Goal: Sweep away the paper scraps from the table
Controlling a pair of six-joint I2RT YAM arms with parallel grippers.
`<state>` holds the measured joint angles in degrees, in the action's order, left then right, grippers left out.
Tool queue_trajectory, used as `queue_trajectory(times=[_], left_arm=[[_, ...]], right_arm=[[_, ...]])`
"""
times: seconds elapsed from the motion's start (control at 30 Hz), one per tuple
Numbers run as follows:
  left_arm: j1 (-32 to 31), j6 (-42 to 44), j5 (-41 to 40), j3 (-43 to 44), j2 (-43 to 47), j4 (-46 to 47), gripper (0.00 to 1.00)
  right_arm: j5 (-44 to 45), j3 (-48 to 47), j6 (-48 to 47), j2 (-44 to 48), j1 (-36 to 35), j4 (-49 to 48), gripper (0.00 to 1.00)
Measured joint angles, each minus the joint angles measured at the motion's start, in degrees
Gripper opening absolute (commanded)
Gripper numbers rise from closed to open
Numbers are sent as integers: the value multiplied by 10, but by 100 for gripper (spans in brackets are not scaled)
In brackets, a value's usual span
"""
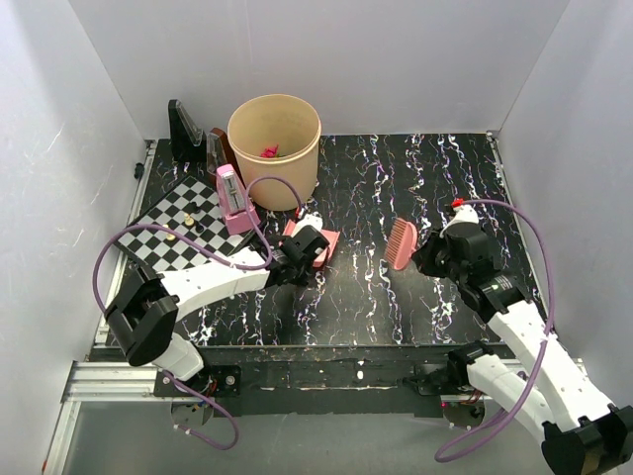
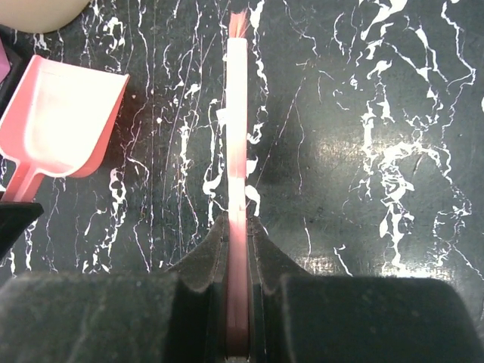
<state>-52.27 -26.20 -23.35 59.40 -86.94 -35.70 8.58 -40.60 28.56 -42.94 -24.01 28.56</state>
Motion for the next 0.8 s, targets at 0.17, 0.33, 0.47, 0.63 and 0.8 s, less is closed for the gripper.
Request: queue_trajectory(times=[0.17,0.33,0.47,0.63,0.8], left_arm=[[0,0,-1,-43,0,42,0],[0,3,-3,-72,0,81,0],[0,16,-25,-75,-1,110,0],[0,30,-45,-71,-34,142,0],[0,35,-44,-66,-80,156,0]], right_arm=[[-14,10,17,-27,0,-31,1],[-48,10,46,-69,24,-91,1],[-100,-1,93,-126,82,-141,1],[-197,5,192,-207,195,-254,1],[-303,38,251,-298,275,-373,18]])
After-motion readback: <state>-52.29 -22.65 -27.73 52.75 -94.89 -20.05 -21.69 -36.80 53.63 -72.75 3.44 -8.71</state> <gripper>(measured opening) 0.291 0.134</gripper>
